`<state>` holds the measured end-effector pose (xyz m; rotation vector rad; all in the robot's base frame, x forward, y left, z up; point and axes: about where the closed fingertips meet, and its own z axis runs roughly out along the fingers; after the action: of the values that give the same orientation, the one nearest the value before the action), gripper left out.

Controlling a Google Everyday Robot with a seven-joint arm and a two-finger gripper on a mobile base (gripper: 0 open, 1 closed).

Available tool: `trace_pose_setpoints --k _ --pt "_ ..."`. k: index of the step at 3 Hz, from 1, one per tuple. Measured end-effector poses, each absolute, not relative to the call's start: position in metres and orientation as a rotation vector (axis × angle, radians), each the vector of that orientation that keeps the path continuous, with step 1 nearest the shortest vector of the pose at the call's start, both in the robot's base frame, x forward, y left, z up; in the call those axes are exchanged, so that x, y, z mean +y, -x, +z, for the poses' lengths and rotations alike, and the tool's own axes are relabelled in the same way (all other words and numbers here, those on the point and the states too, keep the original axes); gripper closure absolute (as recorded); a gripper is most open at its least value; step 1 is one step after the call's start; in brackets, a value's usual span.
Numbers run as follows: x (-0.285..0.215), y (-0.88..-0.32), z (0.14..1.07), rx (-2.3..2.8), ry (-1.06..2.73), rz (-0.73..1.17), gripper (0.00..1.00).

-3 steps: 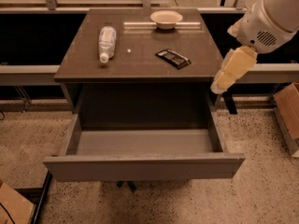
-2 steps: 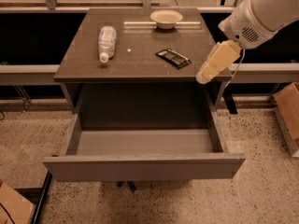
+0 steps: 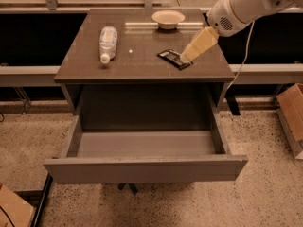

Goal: Place rxbar chocolate into top drawer

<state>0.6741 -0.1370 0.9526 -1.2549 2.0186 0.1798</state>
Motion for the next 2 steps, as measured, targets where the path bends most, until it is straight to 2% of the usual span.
trace_pose_setpoints --k 2 --pt "-0.127 -0.683 0.931 2.047 1.211 0.214 0.00"
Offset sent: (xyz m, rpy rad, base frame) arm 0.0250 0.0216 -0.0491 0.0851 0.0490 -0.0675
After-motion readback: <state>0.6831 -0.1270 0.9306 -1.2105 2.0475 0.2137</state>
